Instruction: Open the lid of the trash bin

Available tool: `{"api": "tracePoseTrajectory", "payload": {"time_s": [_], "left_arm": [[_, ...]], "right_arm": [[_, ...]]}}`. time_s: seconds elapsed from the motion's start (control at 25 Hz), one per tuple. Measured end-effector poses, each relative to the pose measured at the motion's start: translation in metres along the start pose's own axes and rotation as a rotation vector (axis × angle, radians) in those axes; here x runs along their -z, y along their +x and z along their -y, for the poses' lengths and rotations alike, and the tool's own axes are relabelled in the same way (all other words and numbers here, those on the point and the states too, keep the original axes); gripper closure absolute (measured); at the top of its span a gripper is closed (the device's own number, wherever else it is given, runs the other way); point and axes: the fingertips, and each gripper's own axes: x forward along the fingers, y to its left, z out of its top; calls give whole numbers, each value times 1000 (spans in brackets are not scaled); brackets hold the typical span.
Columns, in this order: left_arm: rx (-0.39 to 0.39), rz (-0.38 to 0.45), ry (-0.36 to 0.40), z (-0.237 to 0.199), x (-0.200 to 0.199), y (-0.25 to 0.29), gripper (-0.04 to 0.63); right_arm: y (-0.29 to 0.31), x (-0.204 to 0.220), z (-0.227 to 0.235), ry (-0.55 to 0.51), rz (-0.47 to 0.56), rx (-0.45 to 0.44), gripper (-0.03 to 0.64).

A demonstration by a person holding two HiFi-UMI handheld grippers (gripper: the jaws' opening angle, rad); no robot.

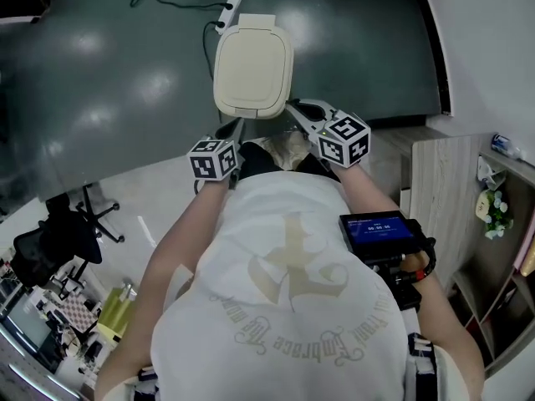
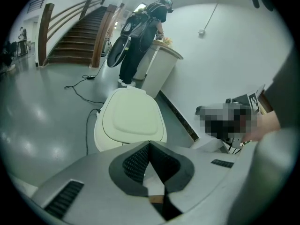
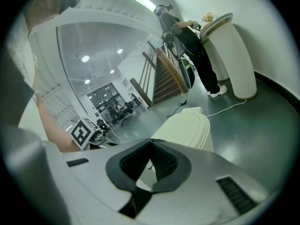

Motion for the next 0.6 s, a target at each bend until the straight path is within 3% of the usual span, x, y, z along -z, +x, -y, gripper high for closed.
{"api": "tracePoseTrajectory", "payload": {"time_s": [0.32,0.6], "left_arm": [[-34,-127,34,-28,7,36,584],[-42,-233,75,-25,21,45,584]], "right_arm": [[18,0,20,27,-25,17,612],[15,5,21,54,-27,28,612]]}}
